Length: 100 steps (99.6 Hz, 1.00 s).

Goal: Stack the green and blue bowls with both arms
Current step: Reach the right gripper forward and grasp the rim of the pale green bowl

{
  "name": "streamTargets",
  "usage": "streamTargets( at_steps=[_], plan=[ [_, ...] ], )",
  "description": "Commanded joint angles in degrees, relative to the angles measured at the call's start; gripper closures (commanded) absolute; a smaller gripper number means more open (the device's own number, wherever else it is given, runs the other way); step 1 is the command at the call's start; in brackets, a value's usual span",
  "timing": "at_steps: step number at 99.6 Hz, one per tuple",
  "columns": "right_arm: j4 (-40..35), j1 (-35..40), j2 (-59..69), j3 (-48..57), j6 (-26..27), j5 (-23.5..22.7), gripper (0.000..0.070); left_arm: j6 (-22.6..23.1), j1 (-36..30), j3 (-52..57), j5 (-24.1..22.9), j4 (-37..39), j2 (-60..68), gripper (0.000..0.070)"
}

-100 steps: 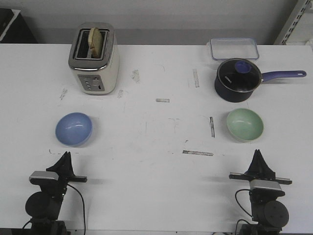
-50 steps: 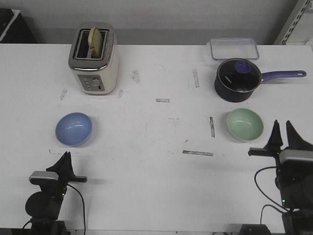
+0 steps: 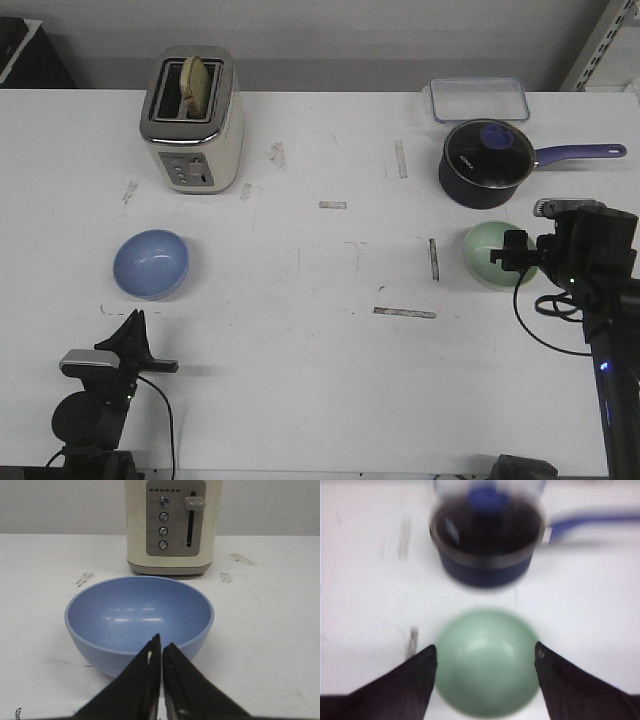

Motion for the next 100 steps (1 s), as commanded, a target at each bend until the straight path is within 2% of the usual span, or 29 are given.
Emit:
streamTargets(
  at_steps=[1,23,40,53,58,63,76,100],
  plan=[
    [-0.7,-1.9,3.7,1.1,-3.3,-0.3,0.0272,0.1,0.0,-1.2,0.1,0.7,-0.1,0.0698],
    [-0.2,-6.5,13.4,1.1,-4.7,-0.3,0.0273,0.1,0.0,-1.2,0.1,0.7,-0.1,0.0698],
    [1.8,-6.8,19.2,1.1,-4.7,-0.3,0.0276,0.0,0.0,-1.2,0.1,0.7,-0.1,0.0698],
    [3.3,-6.7,22.3,1.0,-4.7,-0.3,0.0308,0.1,0.0,-1.2,0.1,0.7,-0.1,0.0698],
    [4.0,-6.7,23.1,1.0,-4.7,-0.3,0.0347,0.1,0.0,-1.2,0.1,0.7,-0.1,0.0698],
    [4.3,-6.7,23.5,1.0,-4.7,-0.3,0.0423,0.1,0.0,-1.2,0.1,0.7,-0.1,0.0698],
    [4.5,-6.8,23.9,1.0,-4.7,-0.3,0.0696,0.1,0.0,-1.2,0.1,0.7,-0.1,0.0698],
    [5.3,-6.8,23.5,1.3,-4.8,-0.3,0.07,0.1,0.0,-1.2,0.1,0.6,-0.1,0.0698]
  ],
)
